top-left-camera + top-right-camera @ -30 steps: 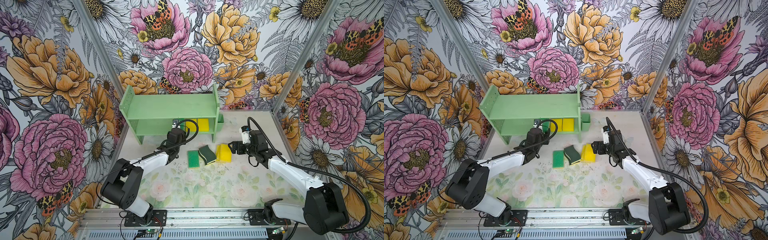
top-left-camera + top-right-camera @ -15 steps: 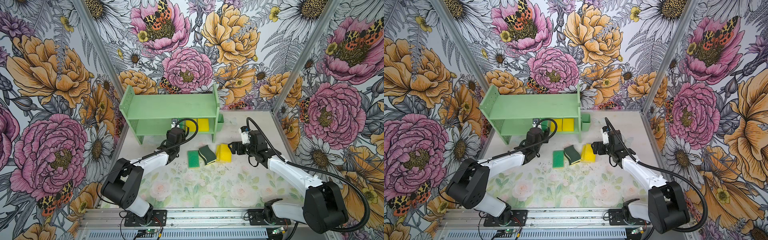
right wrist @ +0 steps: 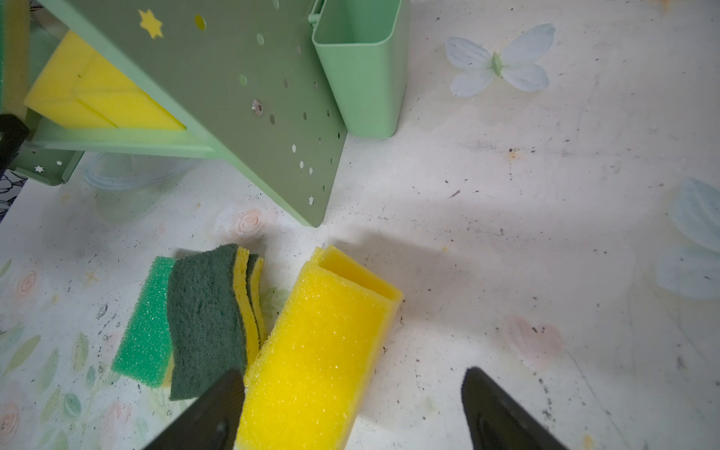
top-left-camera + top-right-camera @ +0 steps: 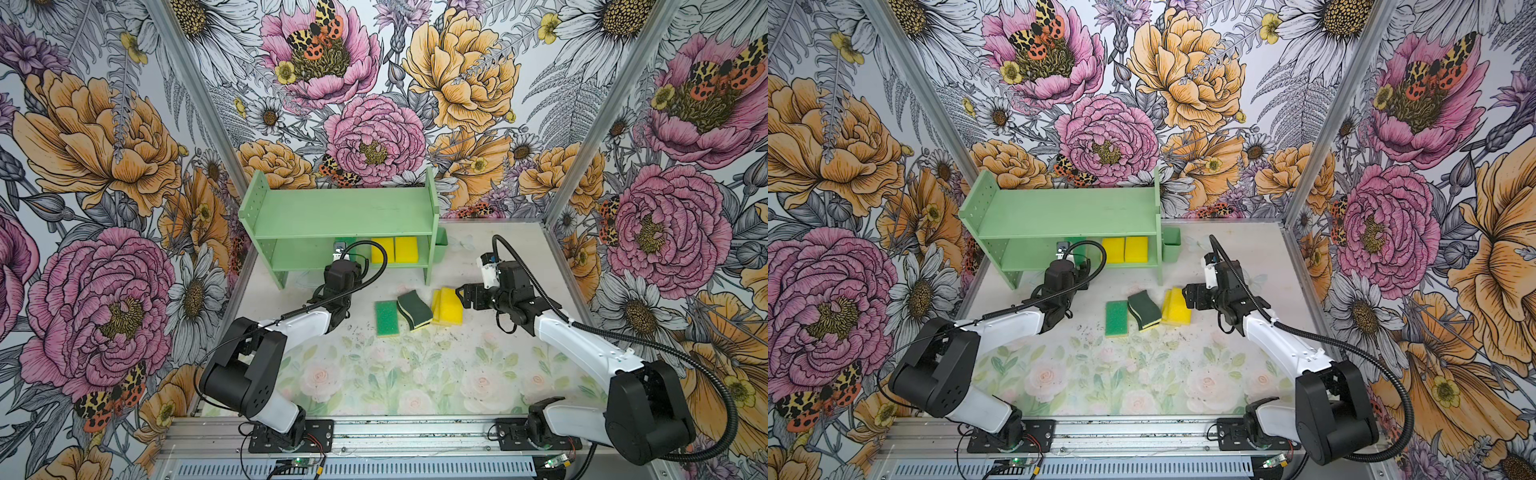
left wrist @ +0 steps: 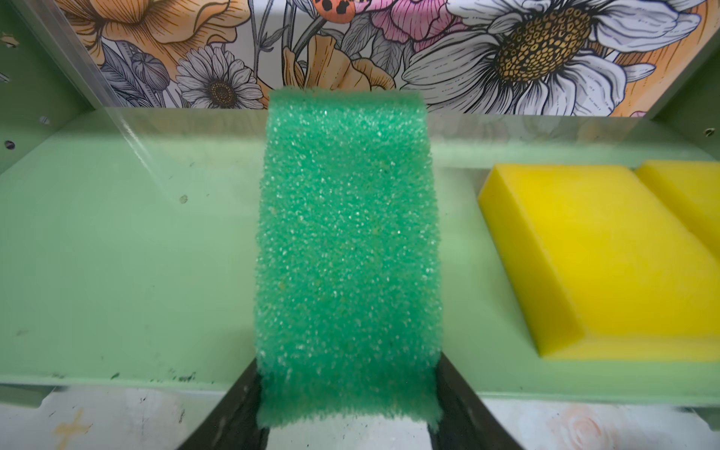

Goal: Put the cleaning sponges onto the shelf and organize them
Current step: 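Carry the bright green sponge onto the lower shelf beside the yellow sponges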

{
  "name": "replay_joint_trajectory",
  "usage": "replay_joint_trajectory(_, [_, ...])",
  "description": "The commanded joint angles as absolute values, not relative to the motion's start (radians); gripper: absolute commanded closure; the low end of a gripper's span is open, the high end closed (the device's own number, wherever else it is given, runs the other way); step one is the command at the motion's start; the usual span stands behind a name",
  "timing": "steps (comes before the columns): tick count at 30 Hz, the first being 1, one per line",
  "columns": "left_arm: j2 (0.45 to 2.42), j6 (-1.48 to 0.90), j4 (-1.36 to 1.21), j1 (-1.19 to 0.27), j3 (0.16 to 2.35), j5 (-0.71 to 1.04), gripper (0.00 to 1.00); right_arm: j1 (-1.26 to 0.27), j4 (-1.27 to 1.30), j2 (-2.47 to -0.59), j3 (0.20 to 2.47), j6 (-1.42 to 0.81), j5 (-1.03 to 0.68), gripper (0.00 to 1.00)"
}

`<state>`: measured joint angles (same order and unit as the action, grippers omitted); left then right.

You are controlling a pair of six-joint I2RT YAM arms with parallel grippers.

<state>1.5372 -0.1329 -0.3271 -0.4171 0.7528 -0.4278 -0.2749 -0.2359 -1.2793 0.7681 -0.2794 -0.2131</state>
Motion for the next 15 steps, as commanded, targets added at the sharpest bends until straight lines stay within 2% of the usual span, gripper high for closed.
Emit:
replay_joint_trajectory(1, [1.516, -0.111, -0.387, -0.406, 0.738, -0.393, 0.4, -0.278, -0.232, -1.291, 0.777, -0.291, -0.212, 0.11])
replay_joint_trajectory(15, [1.537, -0.1, -0.458, -0.379, 0.712, -0.38, 0.4, -0.279, -0.232, -1.292, 0.77, -0.299, -0.209, 0.11])
